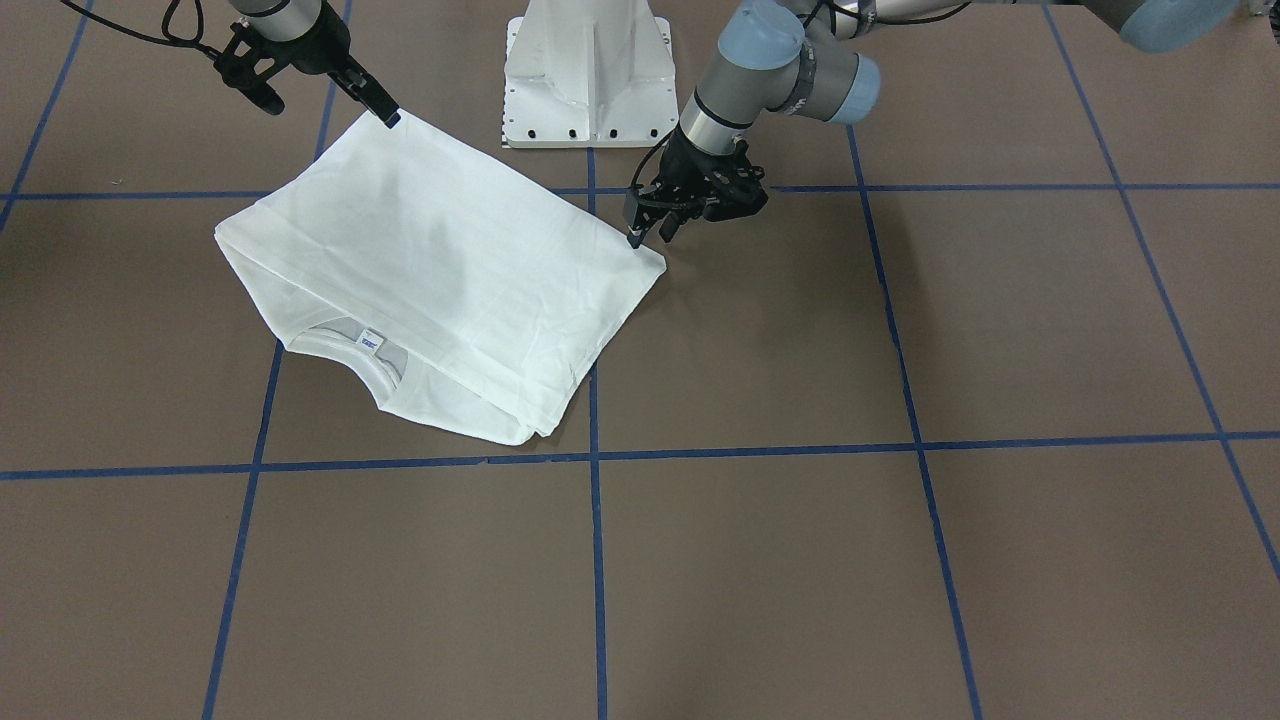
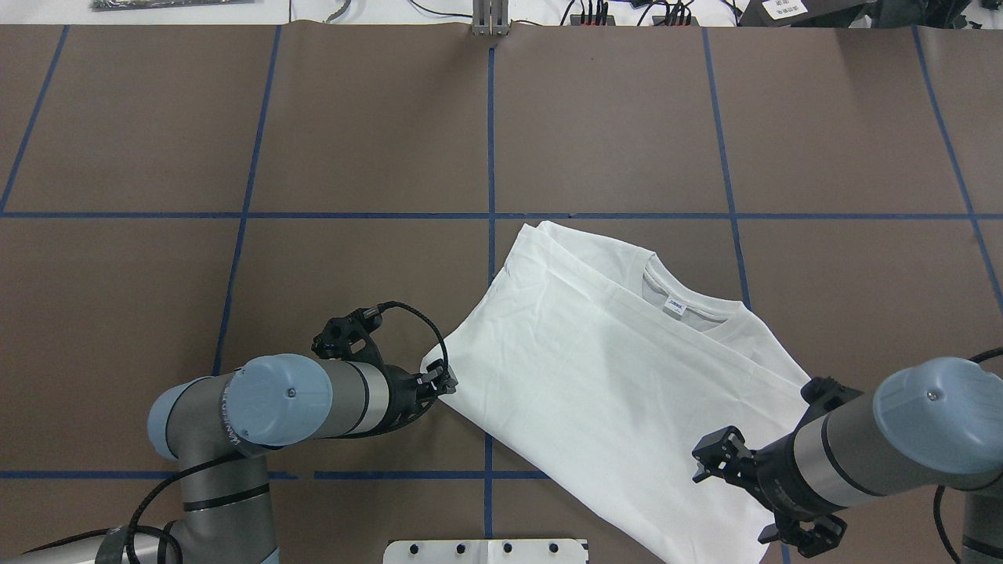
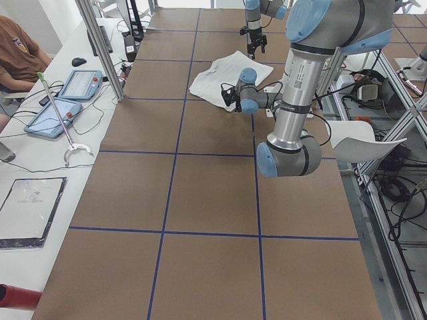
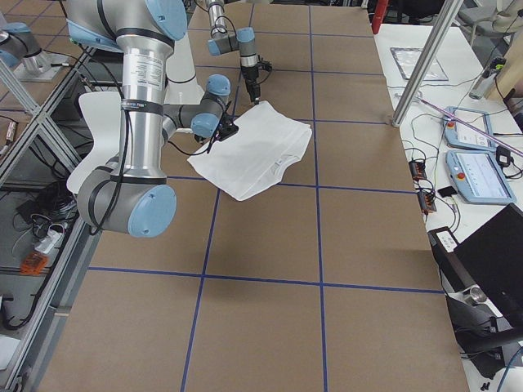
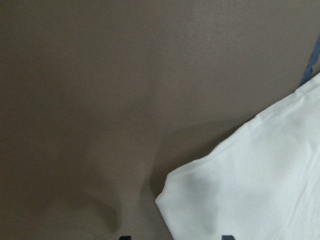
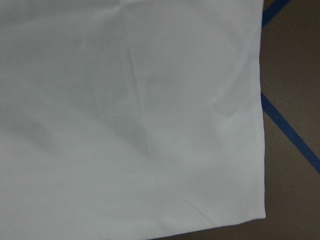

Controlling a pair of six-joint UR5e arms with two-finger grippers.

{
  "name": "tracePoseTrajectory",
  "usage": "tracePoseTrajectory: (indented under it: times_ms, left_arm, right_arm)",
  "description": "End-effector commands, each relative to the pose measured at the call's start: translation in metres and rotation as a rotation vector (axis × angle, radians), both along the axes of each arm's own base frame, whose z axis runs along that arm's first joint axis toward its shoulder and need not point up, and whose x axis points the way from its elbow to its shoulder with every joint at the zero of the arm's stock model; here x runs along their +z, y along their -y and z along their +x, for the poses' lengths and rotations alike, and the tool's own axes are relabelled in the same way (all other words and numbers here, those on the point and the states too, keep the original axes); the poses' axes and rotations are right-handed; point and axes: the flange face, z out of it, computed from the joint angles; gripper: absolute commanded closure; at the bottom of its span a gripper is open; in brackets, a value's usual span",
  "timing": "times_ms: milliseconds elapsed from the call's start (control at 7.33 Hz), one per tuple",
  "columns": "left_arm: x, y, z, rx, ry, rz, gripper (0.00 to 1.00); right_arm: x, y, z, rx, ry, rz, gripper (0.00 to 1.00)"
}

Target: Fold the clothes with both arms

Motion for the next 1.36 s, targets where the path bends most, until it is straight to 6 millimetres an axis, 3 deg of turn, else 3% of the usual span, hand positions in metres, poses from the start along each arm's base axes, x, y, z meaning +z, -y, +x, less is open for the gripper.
tracePoseTrajectory:
  times_ms: [0,136,273,409,545,955,1227]
  left_arm:
    - [-0.010,0.004,0.013,-0.007,-0.005,0.006,0.40]
    - [-0.010,0.004,0.015,-0.007,-0.003,0.005,0.44]
    - [-0.010,0.004,0.015,-0.007,-0.002,0.003,0.76]
    - [-0.010,0.005,0.014,-0.009,-0.002,0.007,1.00]
    - [-0.008,0.015,0.010,-0.019,0.006,0.021,1.00]
    - [-0.002,0.077,-0.023,-0.053,0.061,0.170,1.00]
    - [-0.003,0.087,-0.031,-0.060,0.063,0.184,1.00]
  right_arm:
    - [0.008,0.020,-0.005,0.038,-0.013,0.001,0.00]
    - [0.007,0.022,-0.006,0.041,-0.010,0.002,0.00]
    - [0.005,0.022,-0.006,0.044,-0.008,0.002,0.00]
    - [0.005,0.022,-0.006,0.041,-0.006,0.001,0.00]
    - [0.005,0.022,-0.006,0.043,-0.006,0.001,0.00]
    - [-0.001,0.024,-0.007,0.046,0.007,0.006,0.00]
    - [-0.008,0.027,-0.009,0.049,0.021,0.011,0.00]
